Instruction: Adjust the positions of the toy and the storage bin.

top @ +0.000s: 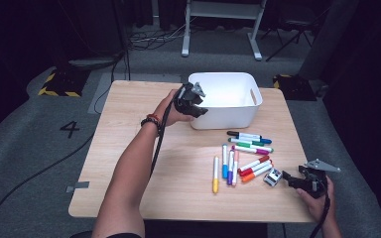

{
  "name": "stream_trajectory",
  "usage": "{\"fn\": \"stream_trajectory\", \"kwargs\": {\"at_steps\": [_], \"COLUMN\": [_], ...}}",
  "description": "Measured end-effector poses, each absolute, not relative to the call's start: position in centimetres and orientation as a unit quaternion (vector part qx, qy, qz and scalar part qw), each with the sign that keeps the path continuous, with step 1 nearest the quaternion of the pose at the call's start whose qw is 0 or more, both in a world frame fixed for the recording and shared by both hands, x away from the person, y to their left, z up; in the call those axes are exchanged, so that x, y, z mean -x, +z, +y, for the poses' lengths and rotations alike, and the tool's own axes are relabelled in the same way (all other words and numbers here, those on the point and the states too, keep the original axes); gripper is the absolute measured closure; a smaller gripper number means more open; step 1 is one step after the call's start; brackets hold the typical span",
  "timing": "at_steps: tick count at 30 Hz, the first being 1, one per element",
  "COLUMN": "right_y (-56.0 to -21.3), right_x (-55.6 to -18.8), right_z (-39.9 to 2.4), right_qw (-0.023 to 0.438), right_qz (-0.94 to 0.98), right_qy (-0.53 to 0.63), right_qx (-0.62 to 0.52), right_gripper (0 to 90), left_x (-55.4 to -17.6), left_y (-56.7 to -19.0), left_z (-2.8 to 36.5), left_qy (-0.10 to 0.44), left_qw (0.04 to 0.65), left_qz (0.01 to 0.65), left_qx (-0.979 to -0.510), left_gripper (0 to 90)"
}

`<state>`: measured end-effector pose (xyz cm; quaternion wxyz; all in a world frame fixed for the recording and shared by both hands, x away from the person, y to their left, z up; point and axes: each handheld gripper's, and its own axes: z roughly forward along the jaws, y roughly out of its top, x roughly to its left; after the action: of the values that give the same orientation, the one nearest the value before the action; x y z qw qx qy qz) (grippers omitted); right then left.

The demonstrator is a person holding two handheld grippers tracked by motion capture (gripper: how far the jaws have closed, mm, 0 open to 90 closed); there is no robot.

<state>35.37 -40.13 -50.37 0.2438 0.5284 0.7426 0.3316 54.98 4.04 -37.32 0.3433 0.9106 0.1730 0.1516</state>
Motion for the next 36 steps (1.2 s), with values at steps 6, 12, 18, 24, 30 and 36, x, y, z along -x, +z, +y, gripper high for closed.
{"fn": "stream_trajectory", "kwargs": {"at_steps": [6, 12, 18, 24, 30, 36], "right_y": [-50.4, -50.4, -50.4, -50.4, -50.4, -50.4], "right_x": [-35.4, -35.3, -35.3, -35.3, -35.3, -35.3], "right_z": [-40.1, -40.1, -40.1, -40.1, -40.1, -40.1], "right_qw": [0.243, 0.241, 0.239, 0.239, 0.239, 0.238], "right_qz": [0.744, 0.745, 0.747, 0.747, 0.747, 0.748], "right_qy": [0.332, 0.332, 0.334, 0.334, 0.334, 0.334], "right_qx": [-0.526, -0.526, -0.523, -0.523, -0.522, -0.522], "right_gripper": [23.6, 23.0, 22.8, 22.7, 22.7, 22.7], "left_x": [-55.4, -55.3, -54.1, -51.8, -48.8, -45.6], "left_y": [-37.3, -37.6, -37.6, -37.8, -37.9, -38.0], "left_z": [3.5, 2.6, 3.5, 4.9, 6.1, 5.9], "left_qy": [0.149, 0.119, 0.123, 0.125, 0.138, 0.148], "left_qw": [0.324, 0.294, 0.297, 0.31, 0.312, 0.31], "left_qz": [0.158, 0.141, 0.182, 0.223, 0.255, 0.249], "left_qx": [-0.921, -0.938, -0.929, -0.916, -0.905, -0.906], "left_gripper": [59.1, 74.8, 79.8, 82.7, 83.8, 79.2]}}
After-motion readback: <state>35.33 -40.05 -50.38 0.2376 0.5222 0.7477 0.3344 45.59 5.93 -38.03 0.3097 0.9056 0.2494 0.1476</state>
